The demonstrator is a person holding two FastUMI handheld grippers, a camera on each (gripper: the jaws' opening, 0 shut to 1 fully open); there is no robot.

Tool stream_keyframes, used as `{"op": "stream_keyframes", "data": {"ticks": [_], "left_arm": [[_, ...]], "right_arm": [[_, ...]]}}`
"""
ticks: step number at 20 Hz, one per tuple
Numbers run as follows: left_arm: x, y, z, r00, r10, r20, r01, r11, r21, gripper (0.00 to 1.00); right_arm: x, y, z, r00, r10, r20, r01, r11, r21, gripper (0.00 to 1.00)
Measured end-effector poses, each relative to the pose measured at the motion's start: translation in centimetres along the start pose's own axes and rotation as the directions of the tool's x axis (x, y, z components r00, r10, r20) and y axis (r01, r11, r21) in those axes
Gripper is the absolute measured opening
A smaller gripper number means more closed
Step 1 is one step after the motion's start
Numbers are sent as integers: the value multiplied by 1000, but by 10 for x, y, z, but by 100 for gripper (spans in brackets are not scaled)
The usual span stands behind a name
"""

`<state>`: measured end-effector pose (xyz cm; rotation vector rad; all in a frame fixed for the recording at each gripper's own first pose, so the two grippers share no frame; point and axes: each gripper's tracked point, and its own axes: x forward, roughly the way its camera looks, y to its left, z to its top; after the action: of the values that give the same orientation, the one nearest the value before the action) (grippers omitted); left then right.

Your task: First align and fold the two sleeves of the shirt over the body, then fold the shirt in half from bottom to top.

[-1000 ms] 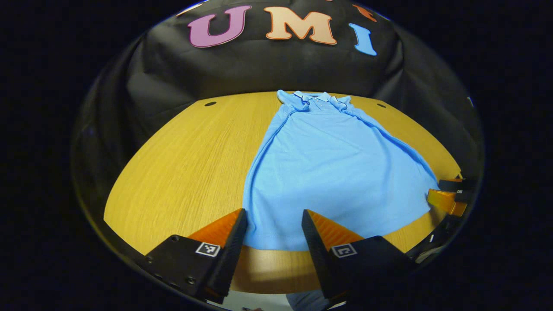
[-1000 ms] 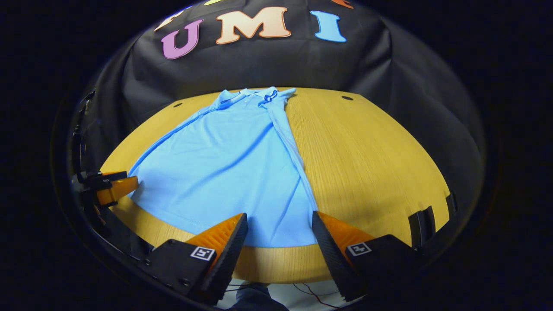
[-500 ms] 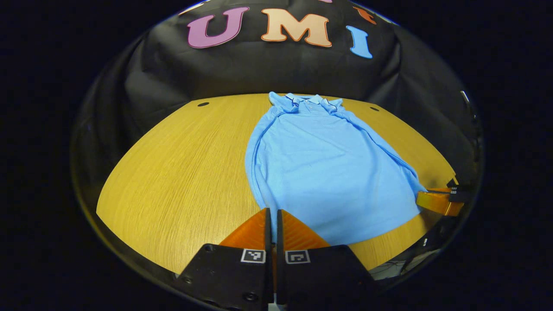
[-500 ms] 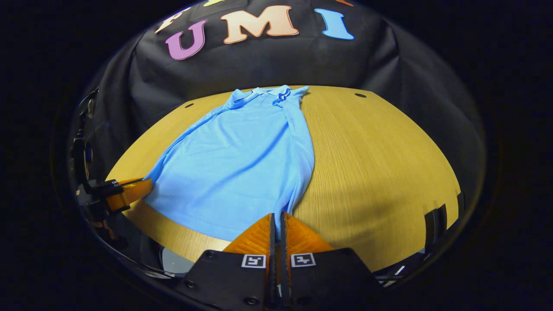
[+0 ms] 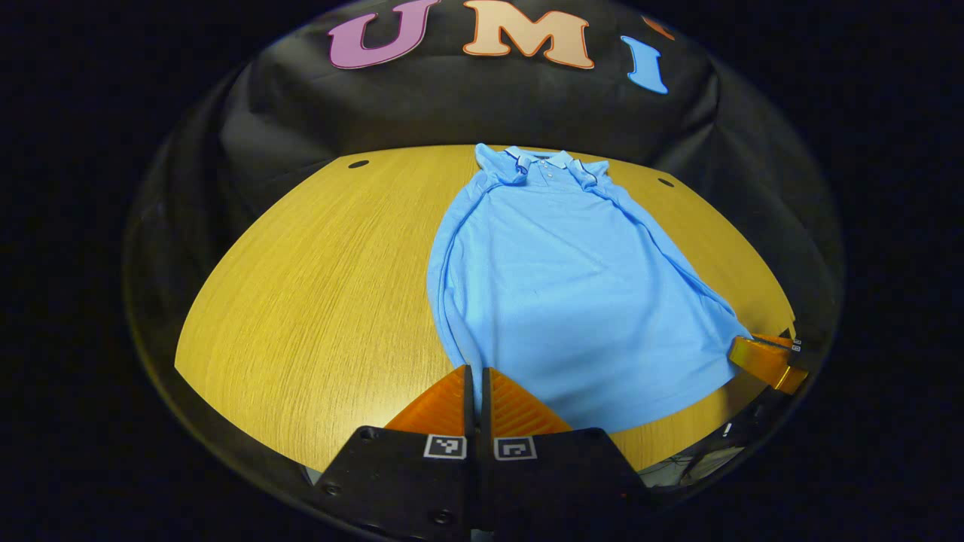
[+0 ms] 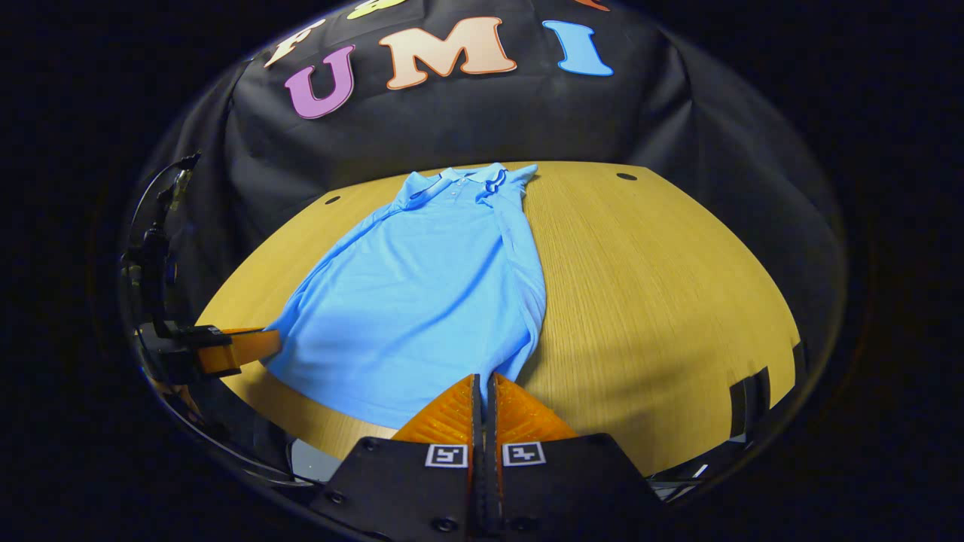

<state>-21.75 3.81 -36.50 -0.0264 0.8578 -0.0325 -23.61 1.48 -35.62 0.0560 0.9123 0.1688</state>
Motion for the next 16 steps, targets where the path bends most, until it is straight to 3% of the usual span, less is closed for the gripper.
{"op": "stream_keyframes", "data": {"ticks": [6, 16], "left_arm": [[-11, 3, 48, 998, -24, 54, 25, 1000, -19, 0], [0, -1, 134, 989, -66, 132, 66, 998, 5, 0]], "right_arm": [[-3, -2, 51, 997, 12, 71, -15, 999, 37, 3], [9, -6, 167, 970, -20, 243, 11, 999, 39, 2]]}}
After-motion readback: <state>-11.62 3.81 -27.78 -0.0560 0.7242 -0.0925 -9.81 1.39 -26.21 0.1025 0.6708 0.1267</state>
